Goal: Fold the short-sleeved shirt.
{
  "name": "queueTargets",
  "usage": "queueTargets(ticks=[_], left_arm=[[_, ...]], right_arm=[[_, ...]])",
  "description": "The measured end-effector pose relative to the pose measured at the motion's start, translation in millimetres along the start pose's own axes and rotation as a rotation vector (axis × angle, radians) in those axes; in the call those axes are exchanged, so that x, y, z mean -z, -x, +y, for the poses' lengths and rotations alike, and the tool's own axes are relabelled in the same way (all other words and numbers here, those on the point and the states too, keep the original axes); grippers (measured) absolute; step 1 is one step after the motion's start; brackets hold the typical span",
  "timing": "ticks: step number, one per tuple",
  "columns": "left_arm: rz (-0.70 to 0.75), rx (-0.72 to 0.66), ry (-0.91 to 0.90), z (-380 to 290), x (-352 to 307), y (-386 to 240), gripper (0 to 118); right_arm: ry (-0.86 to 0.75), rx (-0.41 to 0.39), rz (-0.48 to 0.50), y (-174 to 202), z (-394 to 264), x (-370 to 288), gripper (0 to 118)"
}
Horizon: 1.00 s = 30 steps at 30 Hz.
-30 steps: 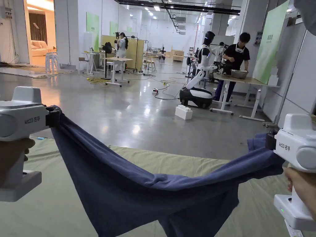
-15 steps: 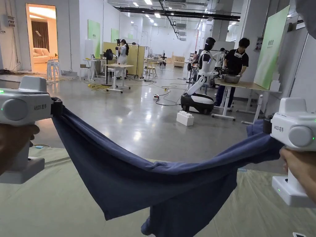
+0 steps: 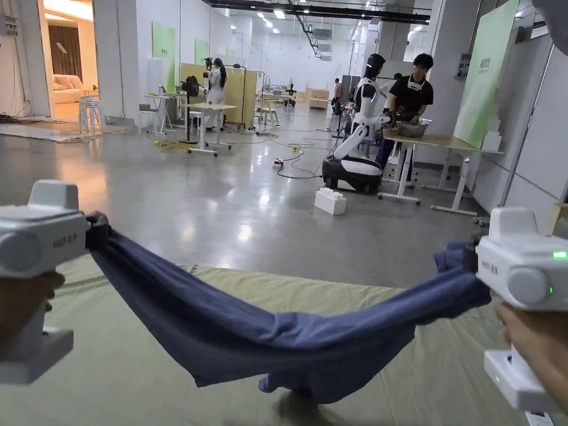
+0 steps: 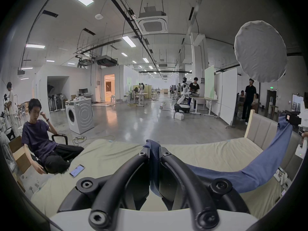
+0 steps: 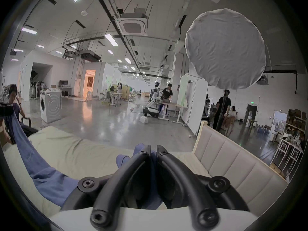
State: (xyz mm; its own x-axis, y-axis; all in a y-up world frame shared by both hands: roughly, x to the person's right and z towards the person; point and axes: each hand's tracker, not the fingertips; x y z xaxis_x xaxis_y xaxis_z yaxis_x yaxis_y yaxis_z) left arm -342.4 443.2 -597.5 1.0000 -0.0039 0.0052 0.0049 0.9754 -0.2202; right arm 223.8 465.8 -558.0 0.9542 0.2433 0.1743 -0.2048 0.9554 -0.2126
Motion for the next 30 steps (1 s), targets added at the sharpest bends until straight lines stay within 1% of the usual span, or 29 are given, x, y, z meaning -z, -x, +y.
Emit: queueTargets(ticks=[1,2,4,5,7,8,10,11,13,16,17,19,24,27,28,29,30], left_arm=[[-0.009,-0.007,0.011,-19,-9,0,9],[-0.012,-0.008,0.02,-34,-16,1,9],[-0.022,-0.012,0.045,-73,-39,3,9],[-0.03,-0.017,0.064,-92,-52,5,9],[-0.026,-0.025,0.083,-131,-75,8,9],[-0.011,-0.033,0.117,-152,-89,11,9],[-0.011,-0.082,0.192,-190,-111,17,9],[-0.006,-0.093,0.22,-209,-121,19,9],[0.003,-0.101,0.296,-240,-137,25,9],[0.011,-0.177,0.393,-284,-157,33,9],[0.021,-0.196,0.415,-292,-158,35,9],[0.034,-0.195,0.449,-306,-160,38,9],[0.056,-0.144,0.55,-322,-151,37,9],[0.071,-0.124,0.574,-333,-141,46,12],[0.073,-0.119,0.58,-333,-142,47,13],[0.078,-0.112,0.583,-334,-145,46,14],[0.084,-0.108,0.582,-332,-146,48,17]], right_arm=[[-0.013,-0.022,-0.01,1,-16,-7,5],[0.007,-0.022,-0.002,1,-31,-15,5],[0.071,-0.004,0.004,2,-71,-36,5],[0.084,0.017,-0.005,2,-91,-47,5],[0.139,0.016,-0.011,4,-128,-66,5],[0.13,0.001,-0.007,6,-146,-79,5],[0.221,0.024,0.01,9,-182,-96,5],[0.224,-0.001,-0.001,10,-197,-105,5],[0.273,-0.011,0.005,16,-227,-125,5],[0.325,-0.015,0.003,19,-266,-144,5],[0.383,0.021,0.011,20,-279,-146,5],[0.43,0.005,0.003,22,-300,-148,5],[0.483,0.027,-0.005,24,-335,-150,5],[0.512,0.04,-0.003,28,-343,-150,7],[0.512,0.038,-0.002,29,-342,-154,8],[0.513,0.037,-0.002,30,-341,-155,15],[0.51,0.036,-0.007,32,-338,-156,18]])
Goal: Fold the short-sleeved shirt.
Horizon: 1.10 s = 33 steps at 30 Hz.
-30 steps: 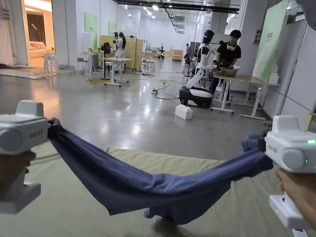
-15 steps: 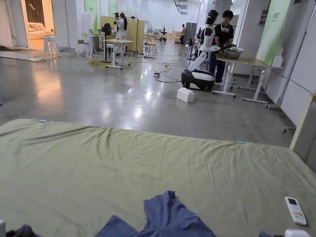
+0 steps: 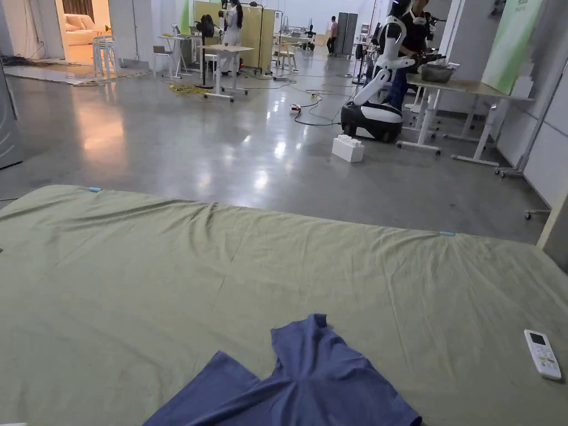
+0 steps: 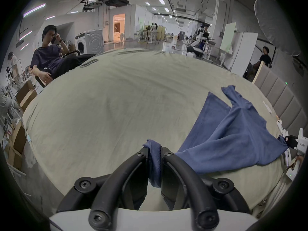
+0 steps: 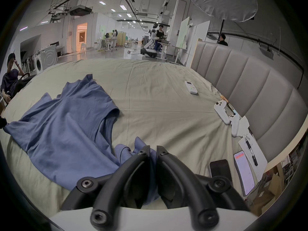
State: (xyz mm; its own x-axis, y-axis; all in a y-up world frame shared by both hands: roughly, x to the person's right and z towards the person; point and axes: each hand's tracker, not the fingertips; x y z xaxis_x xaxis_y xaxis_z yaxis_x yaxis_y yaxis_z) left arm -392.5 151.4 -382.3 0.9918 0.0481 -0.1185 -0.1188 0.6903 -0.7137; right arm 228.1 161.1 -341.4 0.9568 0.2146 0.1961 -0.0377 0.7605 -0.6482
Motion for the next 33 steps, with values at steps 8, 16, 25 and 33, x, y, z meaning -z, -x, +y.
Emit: queueTargets(ticks=[8,16,25,33], left_arm=[[0.035,-0.013,-0.16,30,-26,-7,62],[-0.081,0.02,-0.376,68,-50,-68,64],[-0.112,0.084,-0.587,81,-77,-135,10],[-0.141,0.145,-0.595,82,-89,-152,3]], right_arm=[[-0.17,0.012,-0.016,18,39,-26,73],[-0.372,0.05,0.062,62,90,-50,82],[-0.532,0.095,0.118,94,117,-72,7],[-0.577,0.107,0.11,99,117,-80,1]])
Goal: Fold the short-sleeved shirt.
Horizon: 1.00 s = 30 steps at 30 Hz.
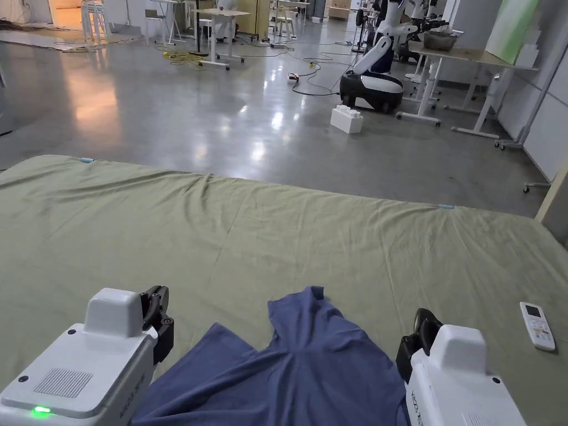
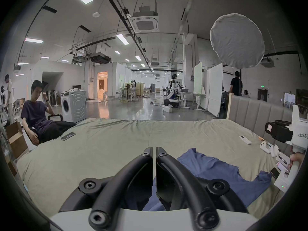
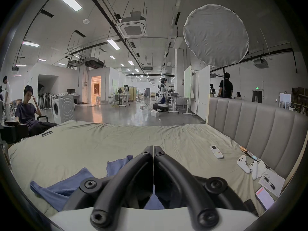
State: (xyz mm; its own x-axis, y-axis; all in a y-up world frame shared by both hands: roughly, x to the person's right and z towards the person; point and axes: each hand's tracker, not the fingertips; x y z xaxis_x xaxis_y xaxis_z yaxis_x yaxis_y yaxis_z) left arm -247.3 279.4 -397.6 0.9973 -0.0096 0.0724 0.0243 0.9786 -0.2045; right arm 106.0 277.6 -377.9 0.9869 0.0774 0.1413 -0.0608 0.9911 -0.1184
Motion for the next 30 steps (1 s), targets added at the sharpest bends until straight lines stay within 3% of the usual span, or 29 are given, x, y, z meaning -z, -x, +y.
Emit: queueTargets(ticks=[4,11,18,20,21,23,30], left_arm=[[0.025,0.027,0.031,-1,2,12,3],[0.074,0.014,0.314,-27,28,77,3],[0.125,-0.147,0.663,-76,53,140,5],[0.146,-0.193,0.763,-89,59,149,23],[0.151,-0.203,0.788,-96,61,152,45],[0.182,-0.206,0.804,-108,62,155,66],[0.239,-0.262,0.932,-140,47,153,67]], right_arm=[[0.006,-0.016,0.003,-1,-3,2,1],[0.053,-0.037,0.011,-4,-18,10,1],[0.128,-0.051,0.038,0,-34,17,1],[0.145,-0.054,0.045,2,-39,20,1],[0.154,-0.057,0.048,4,-41,20,1],[0.172,-0.058,0.056,6,-46,22,1],[0.225,-0.073,0.072,10,-61,25,1]])
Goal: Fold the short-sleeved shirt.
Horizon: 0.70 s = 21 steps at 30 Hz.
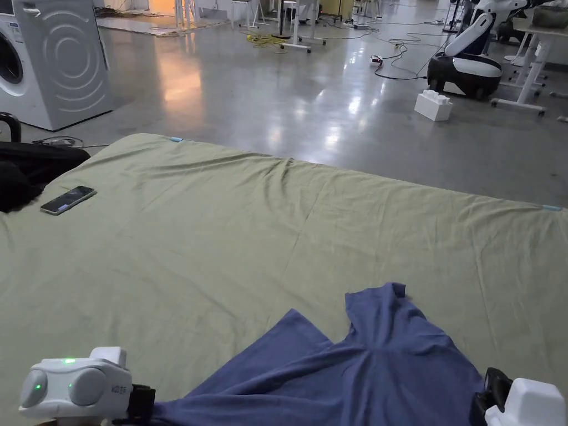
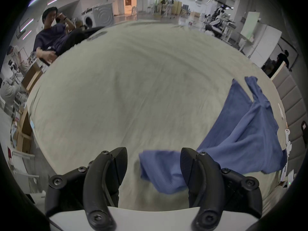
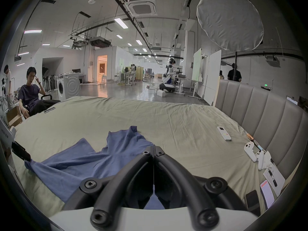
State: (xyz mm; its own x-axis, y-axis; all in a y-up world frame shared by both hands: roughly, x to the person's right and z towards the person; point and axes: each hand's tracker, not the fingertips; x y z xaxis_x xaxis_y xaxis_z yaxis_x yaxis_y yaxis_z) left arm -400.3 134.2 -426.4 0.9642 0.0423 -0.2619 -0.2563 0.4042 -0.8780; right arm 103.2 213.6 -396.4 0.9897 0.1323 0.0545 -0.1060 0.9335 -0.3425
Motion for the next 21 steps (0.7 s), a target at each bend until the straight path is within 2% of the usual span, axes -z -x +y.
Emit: queueTargets(ticks=[8,10,11,12,13,18,19,20,21], left_arm=[[0.039,0.059,-0.039,-20,13,-12,65],[0.026,0.084,-0.065,-23,12,-16,51],[0.012,0.104,-0.086,-26,11,-21,39],[0.008,0.133,-0.1,-27,11,-24,21],[-0.006,0.152,-0.104,-29,12,-26,13],[-0.038,0.133,-0.174,-30,-3,-19,9],[-0.04,0.134,-0.188,-29,-9,-18,9],[-0.047,0.135,-0.212,-28,-14,-16,9],[-0.053,0.133,-0.238,-26,-20,-15,9]], right_arm=[[0.053,0.017,0.02,0,-9,9,1],[0.064,0.019,0.025,0,-9,14,1],[0.072,0.025,0.029,0,-9,17,1],[0.076,0.029,0.032,-1,-9,20,1],[0.083,0.034,0.035,-1,-9,24,1],[0.185,0.064,0.075,-14,-2,69,2],[0.207,0.049,0.073,-17,1,81,7],[0.232,0.049,0.086,-21,4,95,19],[0.267,0.042,0.084,-23,8,112,44]])
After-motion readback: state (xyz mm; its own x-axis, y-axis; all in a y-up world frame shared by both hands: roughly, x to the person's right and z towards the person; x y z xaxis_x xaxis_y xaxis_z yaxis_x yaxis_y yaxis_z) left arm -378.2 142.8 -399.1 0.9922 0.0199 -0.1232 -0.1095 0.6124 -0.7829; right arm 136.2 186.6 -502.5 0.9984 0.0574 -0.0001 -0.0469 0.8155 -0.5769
